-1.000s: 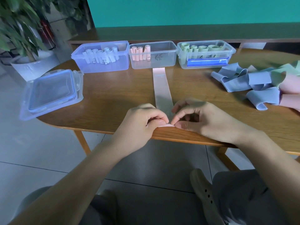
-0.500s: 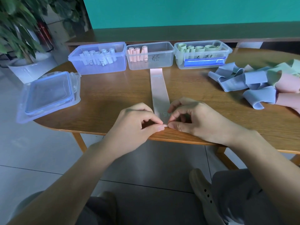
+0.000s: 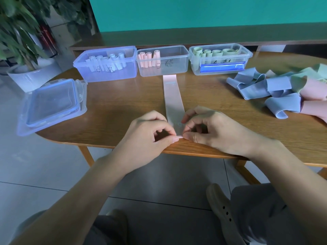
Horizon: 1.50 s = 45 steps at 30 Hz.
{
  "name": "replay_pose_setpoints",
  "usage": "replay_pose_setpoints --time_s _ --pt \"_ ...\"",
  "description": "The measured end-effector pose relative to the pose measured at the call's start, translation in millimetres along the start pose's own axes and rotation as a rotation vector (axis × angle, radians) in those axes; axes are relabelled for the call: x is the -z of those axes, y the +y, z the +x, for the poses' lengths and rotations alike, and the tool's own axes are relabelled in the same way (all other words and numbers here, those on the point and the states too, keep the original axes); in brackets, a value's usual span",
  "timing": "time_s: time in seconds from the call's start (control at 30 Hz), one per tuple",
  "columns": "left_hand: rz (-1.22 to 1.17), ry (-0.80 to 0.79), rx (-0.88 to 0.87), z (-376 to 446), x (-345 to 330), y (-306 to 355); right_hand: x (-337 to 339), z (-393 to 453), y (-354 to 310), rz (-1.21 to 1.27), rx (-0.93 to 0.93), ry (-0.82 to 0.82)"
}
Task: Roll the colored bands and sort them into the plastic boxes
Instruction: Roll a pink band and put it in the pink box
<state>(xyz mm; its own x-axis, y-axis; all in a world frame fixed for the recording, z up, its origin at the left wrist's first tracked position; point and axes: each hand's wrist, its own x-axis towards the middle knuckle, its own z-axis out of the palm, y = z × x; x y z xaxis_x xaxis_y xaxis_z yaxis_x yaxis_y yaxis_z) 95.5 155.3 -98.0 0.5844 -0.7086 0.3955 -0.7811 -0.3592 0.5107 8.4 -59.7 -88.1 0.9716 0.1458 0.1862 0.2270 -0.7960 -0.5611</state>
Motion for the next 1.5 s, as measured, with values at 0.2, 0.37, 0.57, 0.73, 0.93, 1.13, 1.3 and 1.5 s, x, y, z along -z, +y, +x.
replay_pose_setpoints --time_s 0.2,0.37,0.57,0.73,0.93,1.13,1.3,1.5 --pt "0.094 -0.045 -0.033 2 0 -4 0 0 2 0.062 -0.045 0.014" --pt "0.126 -0.022 -0.053 3 -2 -3 2 5 5 0.087 -0.104 0.018" --pt "0.167 0.007 0.02 8 -7 -1 5 11 8 0.063 -0.171 0.01" --pt "0.093 -0.008 0.04 12 -4 1 6 14 9 0.042 -0.212 0.025" --pt "0.136 -0.062 -0.073 9 -7 -3 4 11 7 0.048 -0.164 0.049" --pt "0.169 -0.048 -0.07 7 -8 -3 -3 4 11 0.063 0.015 0.097" --pt "0.189 -0.001 -0.062 7 -11 -1 -3 1 11 -0.012 0.062 0.082" --pt "0.253 0.081 -0.109 5 -17 1 -3 0 12 -0.051 0.073 0.094"
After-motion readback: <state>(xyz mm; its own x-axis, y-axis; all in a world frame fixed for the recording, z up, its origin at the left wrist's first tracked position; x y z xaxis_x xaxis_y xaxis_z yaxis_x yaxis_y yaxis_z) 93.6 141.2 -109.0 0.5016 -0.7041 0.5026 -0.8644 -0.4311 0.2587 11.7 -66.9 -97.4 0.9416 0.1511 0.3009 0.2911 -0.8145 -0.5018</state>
